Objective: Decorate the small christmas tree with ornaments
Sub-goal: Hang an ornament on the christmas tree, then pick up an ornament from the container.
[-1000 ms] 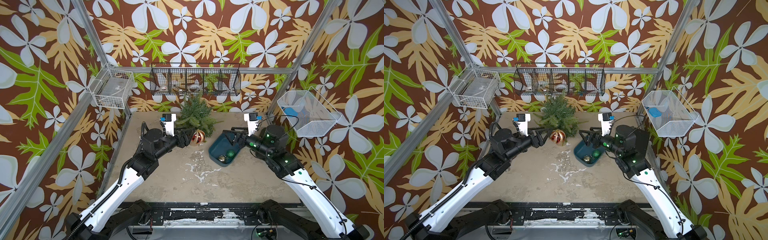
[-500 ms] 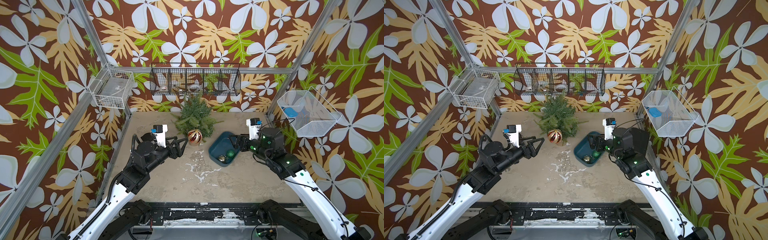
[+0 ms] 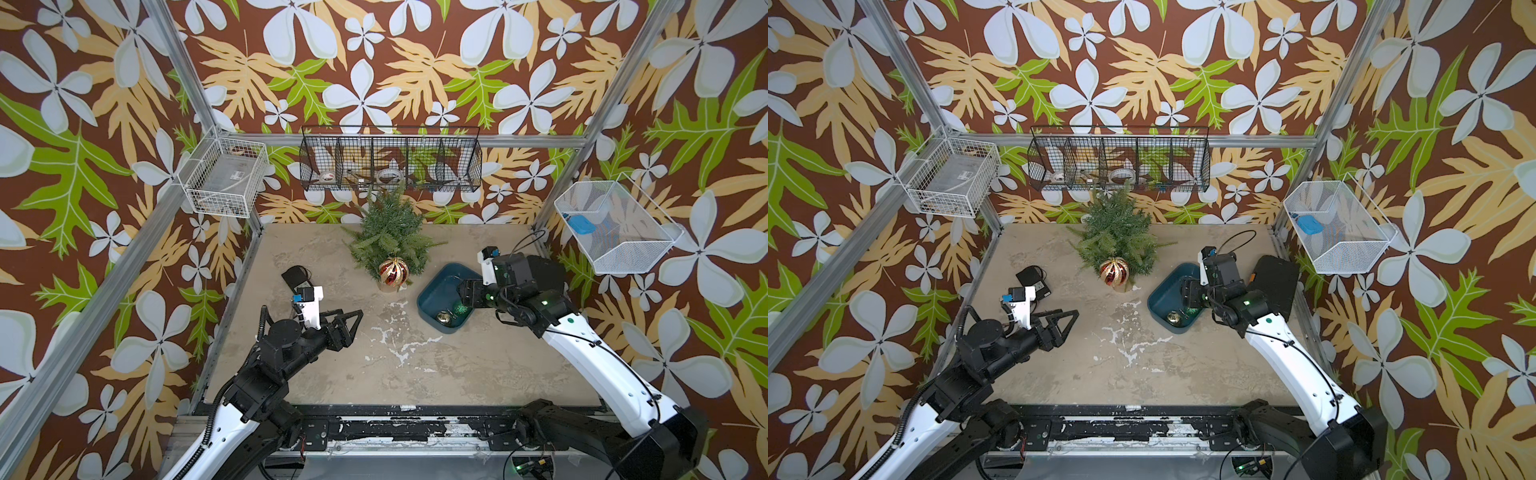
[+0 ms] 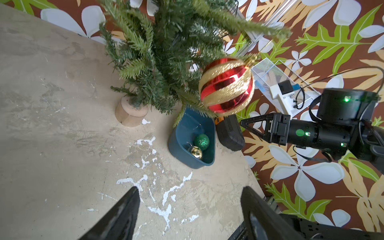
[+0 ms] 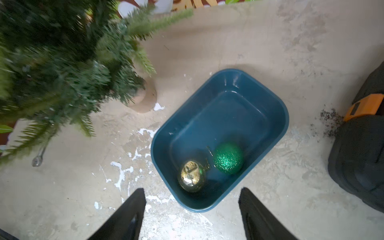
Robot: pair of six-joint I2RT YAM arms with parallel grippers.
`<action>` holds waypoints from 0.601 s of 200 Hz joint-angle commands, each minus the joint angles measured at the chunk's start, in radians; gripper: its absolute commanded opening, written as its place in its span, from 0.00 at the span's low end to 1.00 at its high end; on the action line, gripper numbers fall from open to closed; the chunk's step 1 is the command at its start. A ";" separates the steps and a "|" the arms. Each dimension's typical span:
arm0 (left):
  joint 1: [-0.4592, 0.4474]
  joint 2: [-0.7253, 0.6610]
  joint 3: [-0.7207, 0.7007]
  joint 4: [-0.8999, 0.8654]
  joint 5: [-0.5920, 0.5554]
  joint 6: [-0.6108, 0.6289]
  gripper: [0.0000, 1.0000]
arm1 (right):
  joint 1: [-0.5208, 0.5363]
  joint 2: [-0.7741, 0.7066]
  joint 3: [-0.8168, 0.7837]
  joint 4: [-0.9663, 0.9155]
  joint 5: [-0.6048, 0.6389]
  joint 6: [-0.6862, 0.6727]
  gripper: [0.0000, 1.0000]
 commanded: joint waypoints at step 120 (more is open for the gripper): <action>0.003 -0.019 -0.133 0.115 0.110 -0.091 0.78 | 0.002 0.321 0.033 -0.053 0.134 -0.069 0.64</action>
